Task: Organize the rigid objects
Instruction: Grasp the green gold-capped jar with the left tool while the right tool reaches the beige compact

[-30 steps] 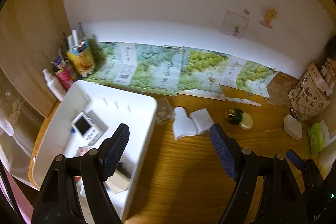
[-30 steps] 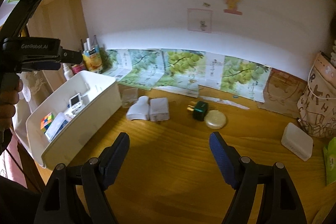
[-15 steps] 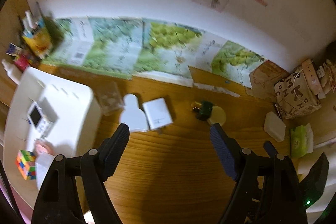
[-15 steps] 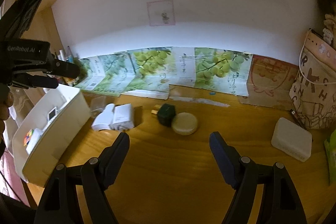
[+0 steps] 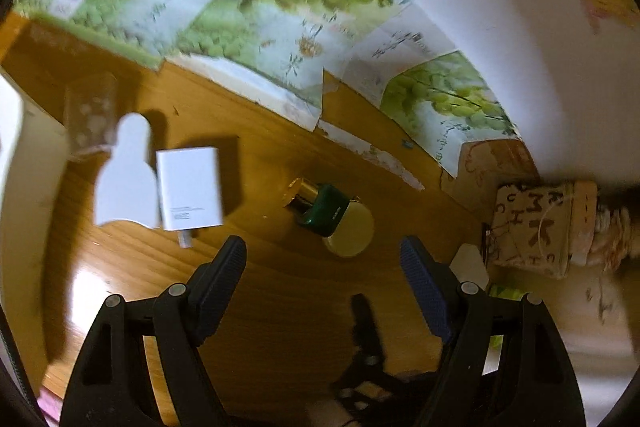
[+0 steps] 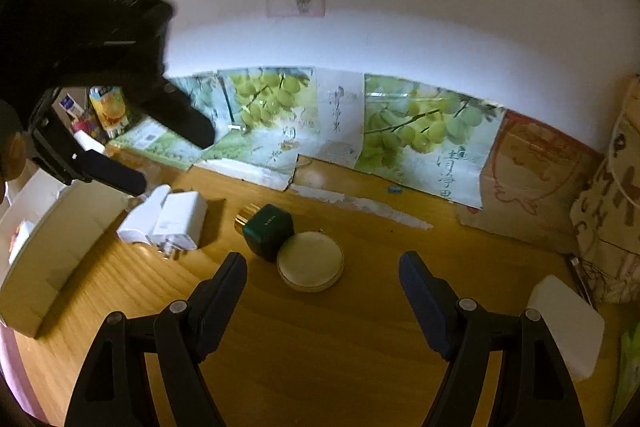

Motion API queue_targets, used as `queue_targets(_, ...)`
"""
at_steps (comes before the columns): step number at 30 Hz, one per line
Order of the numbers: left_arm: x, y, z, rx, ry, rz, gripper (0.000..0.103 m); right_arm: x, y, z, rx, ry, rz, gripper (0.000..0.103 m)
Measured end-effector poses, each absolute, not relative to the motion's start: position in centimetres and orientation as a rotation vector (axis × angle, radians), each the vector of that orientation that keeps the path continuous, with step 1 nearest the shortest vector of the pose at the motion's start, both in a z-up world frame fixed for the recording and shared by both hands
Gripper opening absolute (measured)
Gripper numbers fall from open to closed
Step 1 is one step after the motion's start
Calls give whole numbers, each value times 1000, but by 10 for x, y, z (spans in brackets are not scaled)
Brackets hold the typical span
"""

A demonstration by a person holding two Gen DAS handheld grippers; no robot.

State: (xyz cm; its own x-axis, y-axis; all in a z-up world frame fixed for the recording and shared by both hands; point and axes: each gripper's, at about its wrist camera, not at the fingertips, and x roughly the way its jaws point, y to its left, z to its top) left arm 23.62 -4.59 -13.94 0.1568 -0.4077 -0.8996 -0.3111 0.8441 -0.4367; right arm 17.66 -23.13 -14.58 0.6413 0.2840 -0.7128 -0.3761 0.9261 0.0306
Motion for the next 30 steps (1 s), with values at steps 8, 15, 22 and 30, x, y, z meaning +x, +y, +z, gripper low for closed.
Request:
queue_targets(8, 251, -51, -177, -693, 1555, -23, 82, 189, -218, -169, -165, 836, 428, 79)
queue_targets(15, 267, -58, -198, -673, 1598, 19, 82, 199, -210, -188, -175, 886, 424, 79)
queue_targets(22, 272, -63, -216, -678, 1641, 50, 80, 206, -206, -200, -188, 914, 433, 79)
queue_targets(30, 274, -66, -216, -661, 1619, 55, 67, 217, -208, -210, -184, 950, 408, 79)
